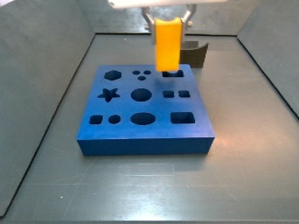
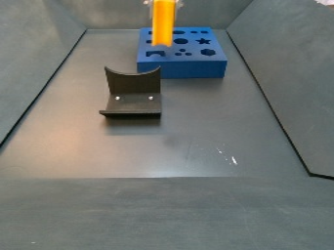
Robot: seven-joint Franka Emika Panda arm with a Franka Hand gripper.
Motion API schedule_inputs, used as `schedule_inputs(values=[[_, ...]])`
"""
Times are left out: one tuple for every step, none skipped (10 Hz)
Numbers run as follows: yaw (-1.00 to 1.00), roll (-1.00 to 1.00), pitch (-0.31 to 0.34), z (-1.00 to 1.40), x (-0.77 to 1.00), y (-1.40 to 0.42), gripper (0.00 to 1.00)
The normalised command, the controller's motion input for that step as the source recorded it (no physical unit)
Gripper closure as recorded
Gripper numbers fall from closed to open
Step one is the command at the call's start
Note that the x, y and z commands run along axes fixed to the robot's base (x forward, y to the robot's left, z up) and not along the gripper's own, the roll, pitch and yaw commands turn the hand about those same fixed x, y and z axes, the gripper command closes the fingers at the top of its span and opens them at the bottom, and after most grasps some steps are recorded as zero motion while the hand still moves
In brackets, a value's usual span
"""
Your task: Insert the arch object.
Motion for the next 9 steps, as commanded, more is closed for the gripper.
schedule_inputs(values=[[0.00,0.00,-0.096,-0.41,0.33,0.17,1.00],[0.00,0.00,-0.064,-0.34,0.13,0.12,1.00],[-0.05,0.00,-0.083,-0.35,0.02,0.09,1.00],[-0.03,-0.04,-0.127,-0.40,0.00,0.03,1.00],[-0.02,-0.15,-0.219,-0.56,0.00,0.01,1.00],[-0.06,-0.17,-0.259,-0.58,0.00,0.00,1.00],[-0.10,-0.17,-0.276,-0.56,0.00,0.00,1.00],[-0.06,-0.13,-0.274,-0.61,0.00,0.00,1.00],[-0.06,-0.03,-0.266,-0.74,0.00,-0.05,1.00]])
